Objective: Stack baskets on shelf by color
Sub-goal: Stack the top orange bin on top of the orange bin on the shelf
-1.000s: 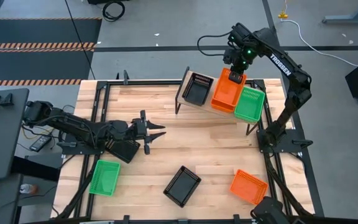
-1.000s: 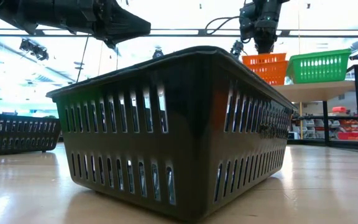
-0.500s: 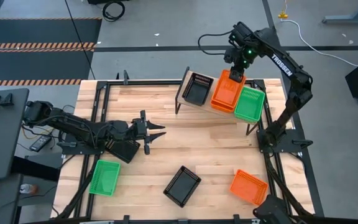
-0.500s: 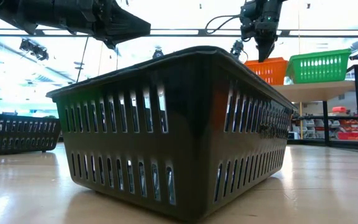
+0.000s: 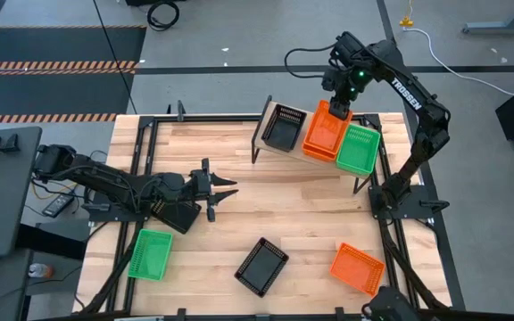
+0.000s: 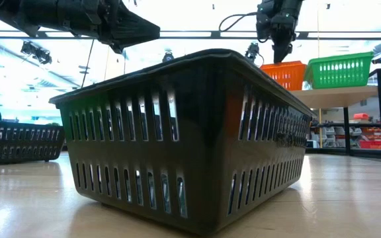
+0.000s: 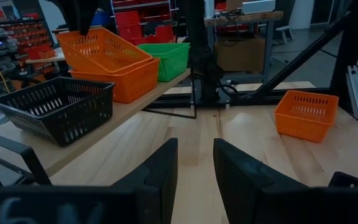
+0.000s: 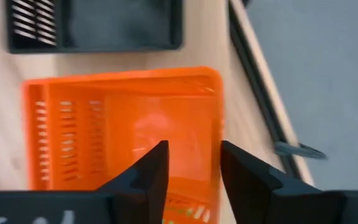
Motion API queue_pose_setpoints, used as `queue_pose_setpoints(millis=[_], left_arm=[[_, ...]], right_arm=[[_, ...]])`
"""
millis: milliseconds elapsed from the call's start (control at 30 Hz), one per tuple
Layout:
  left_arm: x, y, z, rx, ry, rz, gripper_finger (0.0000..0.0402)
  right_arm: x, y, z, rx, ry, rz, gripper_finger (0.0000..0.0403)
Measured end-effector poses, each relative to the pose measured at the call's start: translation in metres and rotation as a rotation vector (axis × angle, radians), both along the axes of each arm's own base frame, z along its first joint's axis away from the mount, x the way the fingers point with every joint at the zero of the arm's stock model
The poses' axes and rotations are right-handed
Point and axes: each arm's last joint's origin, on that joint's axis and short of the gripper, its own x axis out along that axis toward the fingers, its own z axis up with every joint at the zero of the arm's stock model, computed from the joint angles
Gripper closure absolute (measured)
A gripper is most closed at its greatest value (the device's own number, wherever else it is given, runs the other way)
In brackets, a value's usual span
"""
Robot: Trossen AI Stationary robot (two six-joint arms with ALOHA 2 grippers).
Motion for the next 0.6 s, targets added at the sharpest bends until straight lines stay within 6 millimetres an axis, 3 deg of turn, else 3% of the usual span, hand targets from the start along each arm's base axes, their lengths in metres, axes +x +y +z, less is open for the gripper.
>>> queue_pose_setpoints(millis=[200,433,600], left_arm=[[0.000,0.000,0.000,0.000,0.001,0.000,0.0292],[0.000,0.000,0.000,-0.004,0.001,0.000,0.0292],[0.000,0.000,0.000,-0.004,0.001,0.000,0.0292]], right_arm=[[0.002,0.002,0.001,0.063,-0.077,0.025,0.0294],[0.000,0.000,0.000,0.025,-0.029,0.002,0.0313],[0.001,-0.002,-0.015,0.060,0.020,0.002,0.0314]])
